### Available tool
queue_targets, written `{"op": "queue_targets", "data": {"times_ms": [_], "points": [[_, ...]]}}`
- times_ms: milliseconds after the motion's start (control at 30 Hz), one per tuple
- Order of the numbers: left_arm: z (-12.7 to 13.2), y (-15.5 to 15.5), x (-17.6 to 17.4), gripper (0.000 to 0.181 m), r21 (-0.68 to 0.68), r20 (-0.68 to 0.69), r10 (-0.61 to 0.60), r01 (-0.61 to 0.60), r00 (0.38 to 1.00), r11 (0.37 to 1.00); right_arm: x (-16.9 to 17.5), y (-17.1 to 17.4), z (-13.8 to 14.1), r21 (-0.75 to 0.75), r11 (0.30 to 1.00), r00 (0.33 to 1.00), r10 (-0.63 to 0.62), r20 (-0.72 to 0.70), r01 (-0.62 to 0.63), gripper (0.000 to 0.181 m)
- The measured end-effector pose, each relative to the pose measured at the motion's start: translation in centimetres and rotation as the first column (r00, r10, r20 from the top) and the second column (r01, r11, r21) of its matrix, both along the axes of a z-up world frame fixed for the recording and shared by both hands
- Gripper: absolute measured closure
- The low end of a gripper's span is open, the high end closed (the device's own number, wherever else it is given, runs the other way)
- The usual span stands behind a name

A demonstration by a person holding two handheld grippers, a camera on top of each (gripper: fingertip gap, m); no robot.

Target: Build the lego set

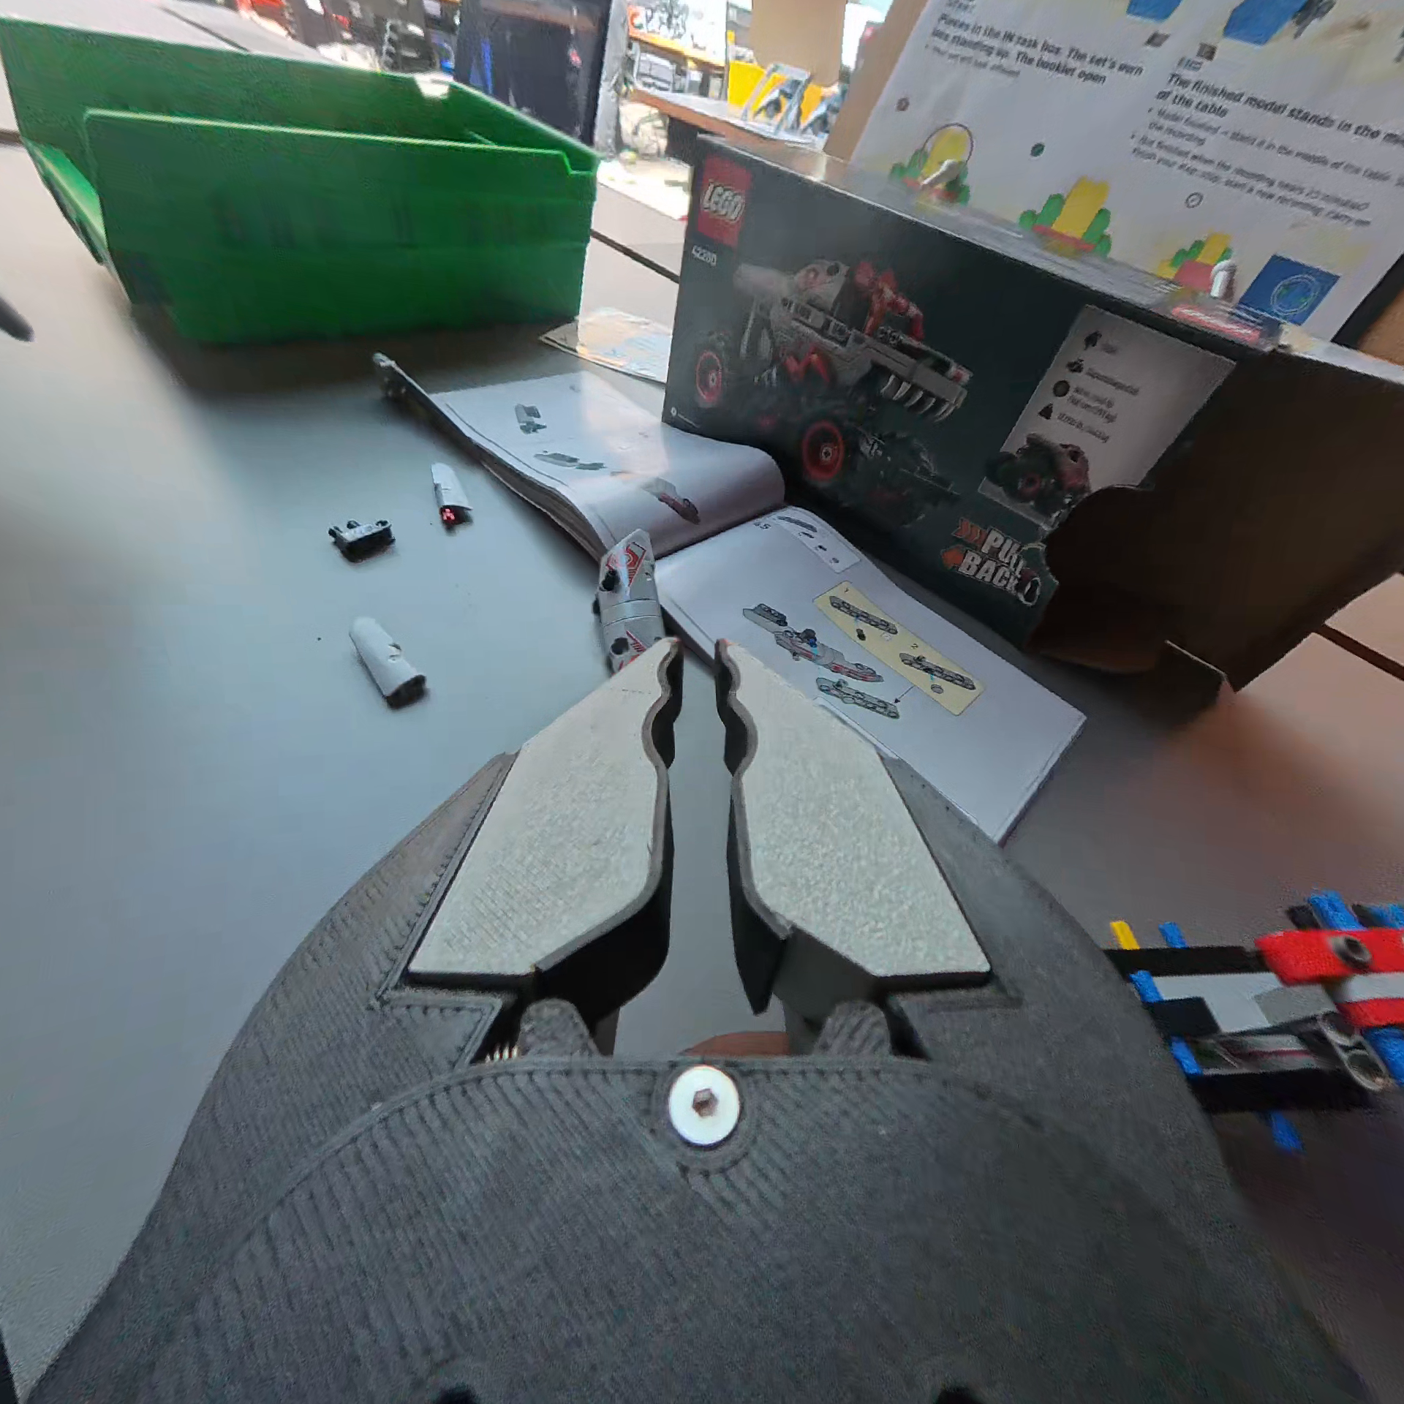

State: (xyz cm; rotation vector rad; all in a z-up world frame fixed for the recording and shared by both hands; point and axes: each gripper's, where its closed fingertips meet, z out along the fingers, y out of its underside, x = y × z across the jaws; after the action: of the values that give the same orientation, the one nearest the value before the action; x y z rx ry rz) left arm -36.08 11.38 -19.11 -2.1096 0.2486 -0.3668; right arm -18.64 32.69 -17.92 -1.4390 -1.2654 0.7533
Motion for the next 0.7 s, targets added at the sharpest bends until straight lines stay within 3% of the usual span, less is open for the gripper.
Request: {"op": "queue_targets", "data": {"times_ms": [133, 300, 700], "points": [[-2.6, -0.6, -0.7, 0.158, -0.036, 0.012, 0.048, -0.047, 0.999, 0.998, -0.8, -0.5, -1.2, 0.064, 0.998, 0.997, -0.006, 0.072, 0.002, 0.177], [-2.7, -0.3, -1.9, 0.161, 0.035, 0.023, 0.104, -0.105, 0.994, 0.994, -0.7, -0.6, -1.1, 0.111, 0.994, 0.998, -0.021, 0.065, 0.014, 0.179], [-1.7, -0.8, -1.5, 0.160, 0.106, 0.062, 0.062, -0.068, 0.996, 0.992, -0.3, 0.8, -1.1, 0.040, 0.996, 0.996, -0.079, 0.049, 0.077, 0.176]]}}
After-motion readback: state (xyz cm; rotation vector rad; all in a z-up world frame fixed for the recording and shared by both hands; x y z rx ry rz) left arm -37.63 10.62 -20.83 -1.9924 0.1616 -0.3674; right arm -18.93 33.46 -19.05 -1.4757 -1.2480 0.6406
